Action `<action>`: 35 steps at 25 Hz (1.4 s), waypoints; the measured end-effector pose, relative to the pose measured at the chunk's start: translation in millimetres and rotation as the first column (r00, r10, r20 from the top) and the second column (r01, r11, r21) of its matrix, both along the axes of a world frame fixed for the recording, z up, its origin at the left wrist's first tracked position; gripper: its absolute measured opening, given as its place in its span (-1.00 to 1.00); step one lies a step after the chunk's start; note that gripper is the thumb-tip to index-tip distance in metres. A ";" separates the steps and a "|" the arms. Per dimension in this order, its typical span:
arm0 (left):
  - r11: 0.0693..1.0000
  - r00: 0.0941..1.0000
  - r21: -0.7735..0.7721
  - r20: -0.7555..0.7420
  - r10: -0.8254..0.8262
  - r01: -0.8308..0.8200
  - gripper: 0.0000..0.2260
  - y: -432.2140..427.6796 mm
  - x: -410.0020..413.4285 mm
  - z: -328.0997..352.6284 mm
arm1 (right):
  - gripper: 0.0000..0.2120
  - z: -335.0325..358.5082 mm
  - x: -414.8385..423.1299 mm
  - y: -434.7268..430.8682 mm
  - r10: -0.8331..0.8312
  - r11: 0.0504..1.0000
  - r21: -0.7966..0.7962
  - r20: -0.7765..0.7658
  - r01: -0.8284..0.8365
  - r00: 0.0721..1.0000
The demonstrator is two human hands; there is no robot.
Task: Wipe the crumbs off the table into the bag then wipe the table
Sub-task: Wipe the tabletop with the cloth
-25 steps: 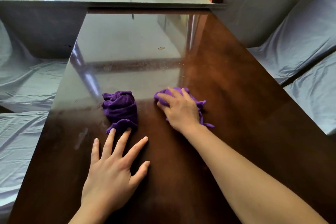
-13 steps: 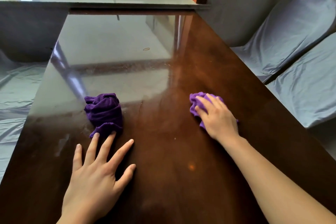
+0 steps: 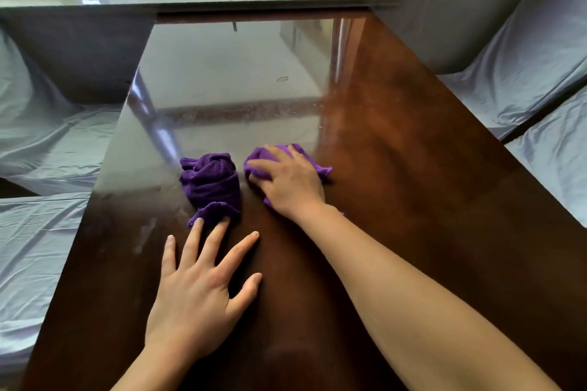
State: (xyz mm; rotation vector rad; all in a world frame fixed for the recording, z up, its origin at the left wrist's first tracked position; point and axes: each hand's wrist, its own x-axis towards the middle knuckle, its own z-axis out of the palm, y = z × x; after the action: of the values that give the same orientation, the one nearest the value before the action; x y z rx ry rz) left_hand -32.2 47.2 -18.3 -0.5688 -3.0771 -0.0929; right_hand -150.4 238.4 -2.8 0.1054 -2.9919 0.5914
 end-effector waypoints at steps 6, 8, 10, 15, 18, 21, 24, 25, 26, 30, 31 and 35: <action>1.000 1.000 0.030 0.023 -0.009 0.008 -0.46 -2.9 -1.6 2.1 | -0.62 -8.5 141.9 29.8 0.251 0.968 -0.008 -0.044 -0.251 0.967; 0.999 1.000 0.034 0.017 -0.014 0.013 -0.46 -2.5 -1.6 1.5 | -0.60 -12.1 160.7 64.6 0.229 0.972 0.067 -0.088 -0.223 0.969; 0.999 1.000 0.035 0.014 -0.013 0.013 -0.45 -2.5 -1.1 1.7 | -0.58 -13.2 157.6 107.4 0.060 0.995 0.085 -0.105 -0.051 0.993; 1.000 1.000 -0.022 0.024 -0.007 0.007 -0.45 5.3 2.3 7.9 | -0.60 -6.6 128.8 162.6 -0.410 0.908 0.039 -0.113 0.417 0.905; 0.996 1.000 -0.088 0.005 -0.004 0.004 -0.44 8.9 7.7 14.7 | -0.61 -2.0 140.4 122.3 -0.341 0.939 -0.074 -0.086 0.335 0.936; 1.000 0.999 0.013 -0.026 0.020 -0.020 -0.45 29.5 8.9 19.1 | -0.42 -13.4 205.5 72.6 -0.023 0.998 -0.061 -0.112 0.016 0.993; 0.988 0.999 0.156 -0.047 -0.009 0.017 -0.48 69.5 3.4 19.0 | -0.45 -14.1 245.0 87.3 0.201 0.979 0.007 -0.104 -0.202 0.974; 0.987 0.999 0.163 -0.045 -0.009 0.016 -0.48 81.2 0.9 17.2 | -0.49 -11.4 238.7 111.8 0.156 0.988 0.017 -0.113 -0.155 0.981; 0.988 0.999 0.152 -0.036 0.005 0.001 -0.48 88.6 -0.6 14.0 | -0.54 -3.6 229.5 136.2 0.033 0.999 0.002 -0.120 -0.033 0.992; 0.994 0.998 0.093 -0.036 0.057 -0.053 -0.47 91.8 -2.9 0.2 | -0.65 32.5 184.0 196.2 -0.393 0.878 -0.281 0.039 0.388 0.919; 0.995 0.998 0.084 -0.034 0.053 -0.050 -0.48 91.3 -2.8 -0.6 | -0.68 36.8 177.4 196.7 -0.361 0.787 -0.506 0.085 0.352 0.929; 0.995 0.998 0.081 -0.030 0.055 -0.052 -0.48 90.0 -3.8 1.0 | -0.65 45.8 171.8 166.3 0.075 -0.160 -0.941 0.290 0.299 0.954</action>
State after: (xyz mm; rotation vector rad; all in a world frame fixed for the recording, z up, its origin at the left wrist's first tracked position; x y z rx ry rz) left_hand -35.9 137.2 -17.3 -0.4791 -3.0385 -0.2031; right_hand 21.5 404.7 43.0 -0.3959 -1.5738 2.8047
